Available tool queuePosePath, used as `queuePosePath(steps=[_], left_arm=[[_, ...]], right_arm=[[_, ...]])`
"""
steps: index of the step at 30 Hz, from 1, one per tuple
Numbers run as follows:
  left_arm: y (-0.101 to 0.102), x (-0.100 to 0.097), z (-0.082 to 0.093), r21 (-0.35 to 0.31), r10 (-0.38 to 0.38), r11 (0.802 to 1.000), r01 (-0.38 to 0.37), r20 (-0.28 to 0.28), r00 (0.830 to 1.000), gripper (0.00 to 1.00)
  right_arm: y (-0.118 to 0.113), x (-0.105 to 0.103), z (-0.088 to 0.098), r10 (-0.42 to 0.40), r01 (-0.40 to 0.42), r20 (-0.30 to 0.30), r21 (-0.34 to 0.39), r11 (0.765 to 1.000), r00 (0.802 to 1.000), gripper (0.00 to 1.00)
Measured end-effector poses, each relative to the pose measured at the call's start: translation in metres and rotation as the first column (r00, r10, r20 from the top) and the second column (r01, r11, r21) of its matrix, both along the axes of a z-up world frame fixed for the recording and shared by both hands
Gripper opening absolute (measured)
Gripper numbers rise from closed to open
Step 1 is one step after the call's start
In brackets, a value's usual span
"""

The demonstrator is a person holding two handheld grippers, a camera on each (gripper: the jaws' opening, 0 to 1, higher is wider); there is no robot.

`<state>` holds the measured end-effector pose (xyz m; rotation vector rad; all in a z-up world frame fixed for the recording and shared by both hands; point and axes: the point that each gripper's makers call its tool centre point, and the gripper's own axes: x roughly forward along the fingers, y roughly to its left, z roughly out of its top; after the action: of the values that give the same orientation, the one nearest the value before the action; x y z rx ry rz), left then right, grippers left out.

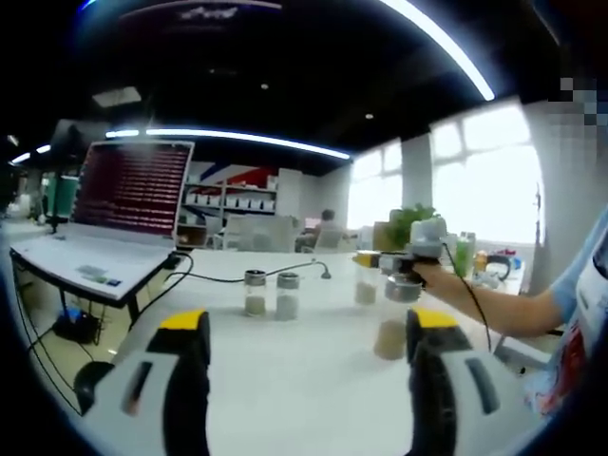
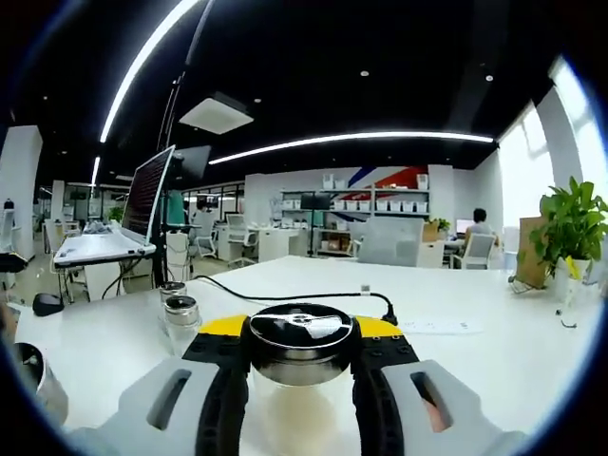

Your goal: Rotate the seasoning bottle until the label or dispensing opening points toward the visible target arrow and the bottle remains upright within the marked orientation range

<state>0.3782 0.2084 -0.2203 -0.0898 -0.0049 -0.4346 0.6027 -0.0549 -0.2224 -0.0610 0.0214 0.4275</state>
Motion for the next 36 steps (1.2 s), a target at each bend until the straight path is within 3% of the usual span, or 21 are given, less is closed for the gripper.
queuePosePath(steps=[5, 17, 36], left_arm=[[0.0, 0.0, -0.001, 0.004, 0.002, 1.0, -0.002, -0.003, 1.0, 0.9], [-0.004, 0.0, -0.002, 0.015, -0.01, 1.0, 0.01, -0.006, 1.0, 0.9], [-0.006, -0.001, -0.003, 0.021, -0.015, 1.0, 0.015, -0.008, 1.0, 0.9]], right_arm=[[-0.007, -0.023, 0.011, 0.026, -0.026, -0.003, 0.032, 0.999, 1.0, 0.4], [-0.016, -0.076, 0.029, 0.058, -0.057, 0.045, -0.012, 0.998, 0.997, 0.4], [-0.011, -0.146, 0.013, 0.139, -0.14, 0.032, 0.027, 0.99, 0.99, 0.4]])
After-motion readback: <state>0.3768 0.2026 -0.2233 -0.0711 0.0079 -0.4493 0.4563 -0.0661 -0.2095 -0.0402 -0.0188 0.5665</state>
